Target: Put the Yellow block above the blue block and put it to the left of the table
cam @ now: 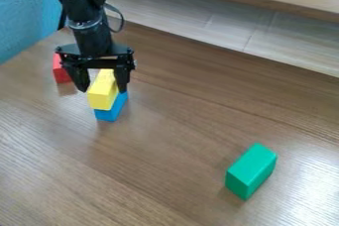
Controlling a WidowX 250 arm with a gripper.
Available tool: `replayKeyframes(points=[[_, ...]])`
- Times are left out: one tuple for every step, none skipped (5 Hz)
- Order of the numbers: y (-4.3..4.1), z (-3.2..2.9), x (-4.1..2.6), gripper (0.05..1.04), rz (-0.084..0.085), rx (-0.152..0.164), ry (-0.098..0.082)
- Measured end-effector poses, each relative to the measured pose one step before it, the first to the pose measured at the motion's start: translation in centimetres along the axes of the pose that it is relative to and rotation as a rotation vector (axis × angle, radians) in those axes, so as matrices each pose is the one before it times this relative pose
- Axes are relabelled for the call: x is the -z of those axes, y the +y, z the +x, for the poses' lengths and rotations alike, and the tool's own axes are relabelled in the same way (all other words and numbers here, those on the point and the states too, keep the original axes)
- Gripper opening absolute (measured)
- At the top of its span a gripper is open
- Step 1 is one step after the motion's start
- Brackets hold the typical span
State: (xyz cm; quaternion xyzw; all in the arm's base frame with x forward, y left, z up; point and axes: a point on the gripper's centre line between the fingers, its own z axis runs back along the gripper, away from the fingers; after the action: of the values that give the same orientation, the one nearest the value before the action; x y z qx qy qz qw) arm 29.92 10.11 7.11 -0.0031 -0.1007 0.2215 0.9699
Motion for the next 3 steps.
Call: replayKeyframes(points=[[0.354, 0.025, 0.595, 0.938, 0.0082, -0.0136, 0.0067], [0.147, -0.284, 0.411, 0.651, -0.0025, -0.0267, -0.0061], [0.037, 0.049, -0.012, 0.596, -0.0194, -0.0076, -0.0001]])
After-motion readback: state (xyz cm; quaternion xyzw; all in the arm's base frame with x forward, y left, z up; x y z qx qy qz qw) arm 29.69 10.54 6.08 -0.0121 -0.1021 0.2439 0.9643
